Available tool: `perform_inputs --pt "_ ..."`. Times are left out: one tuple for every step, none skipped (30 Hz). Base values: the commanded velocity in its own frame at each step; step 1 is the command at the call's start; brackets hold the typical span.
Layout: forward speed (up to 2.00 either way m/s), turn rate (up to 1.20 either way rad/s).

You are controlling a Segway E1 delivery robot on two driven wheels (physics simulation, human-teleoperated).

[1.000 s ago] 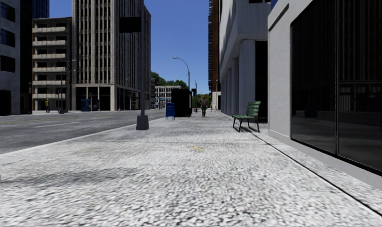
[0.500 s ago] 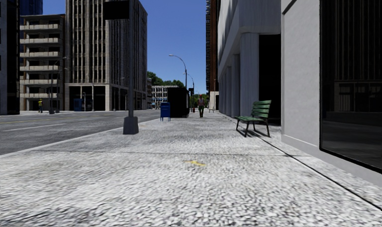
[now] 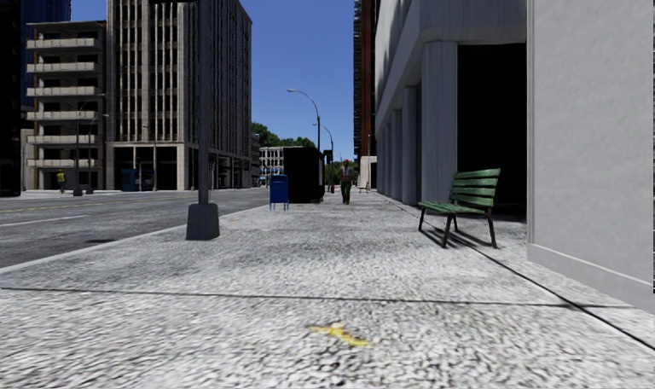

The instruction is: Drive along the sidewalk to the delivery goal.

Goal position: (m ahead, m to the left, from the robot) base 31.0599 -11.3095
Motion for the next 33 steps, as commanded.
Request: perform_inputs --pt "2.00 0.00" --pt "2.00 0.00" --pt "2.00 0.00" --pt "2.00 0.00" --pt "2.00 0.00" --pt "2.00 0.00" --pt "2.00 0.00" --pt "2.00 0.00" --pt "2.00 0.00" --pt "2.00 0.00" --pt "2.00 0.00" --pt "2.00 0.00" --pt "2.00 0.00" --pt "2.00 0.00" --pt "2.00 0.00" --pt "2.00 0.00" --pt "2.00 0.00" --pt "2.00 0.00" --pt "2.00 0.00" --pt "2.00 0.00" --pt "2.00 0.00" --pt "2.00 0.00" --pt "2.00 0.00" --pt "2.00 0.00" --pt "2.00 -0.03" --pt "2.00 -0.03" --pt "2.00 -0.11" --pt "2.00 -0.14" --pt "2.00 -0.14" --pt "2.00 -0.14" --pt "2.00 -0.14" --pt "2.00 -0.14" --pt "2.00 -0.14"
